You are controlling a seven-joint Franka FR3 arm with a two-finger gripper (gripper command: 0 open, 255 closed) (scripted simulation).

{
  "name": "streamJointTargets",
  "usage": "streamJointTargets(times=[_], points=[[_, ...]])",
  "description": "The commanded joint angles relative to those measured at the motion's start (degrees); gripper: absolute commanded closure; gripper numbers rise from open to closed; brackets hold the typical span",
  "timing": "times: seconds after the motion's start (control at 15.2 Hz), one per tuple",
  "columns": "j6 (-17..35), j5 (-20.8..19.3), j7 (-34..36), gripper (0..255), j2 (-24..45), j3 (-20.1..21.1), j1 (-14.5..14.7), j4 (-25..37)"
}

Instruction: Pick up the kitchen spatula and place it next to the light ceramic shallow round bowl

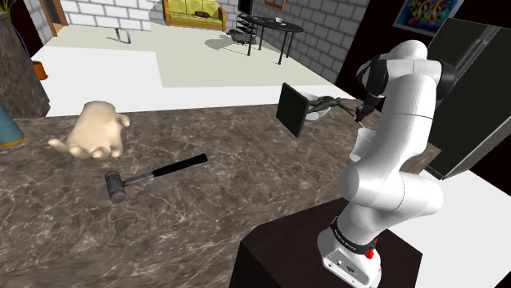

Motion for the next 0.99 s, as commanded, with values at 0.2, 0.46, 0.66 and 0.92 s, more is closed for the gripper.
streamJointTargets(times=[0.2,0.46,0.66,0.92], points=[[0.2,0.0,-0.1,255,0.1,0.0,0.0,-0.1],[0.1,0.0,-0.1,0,0.1,0.0,0.0,-0.1],[0.1,0.0,-0.1,0,0.1,0.0,0.0,-0.1],[-5.4,-1.3,0.8,0,-2.7,-0.9,0.0,3.0]])
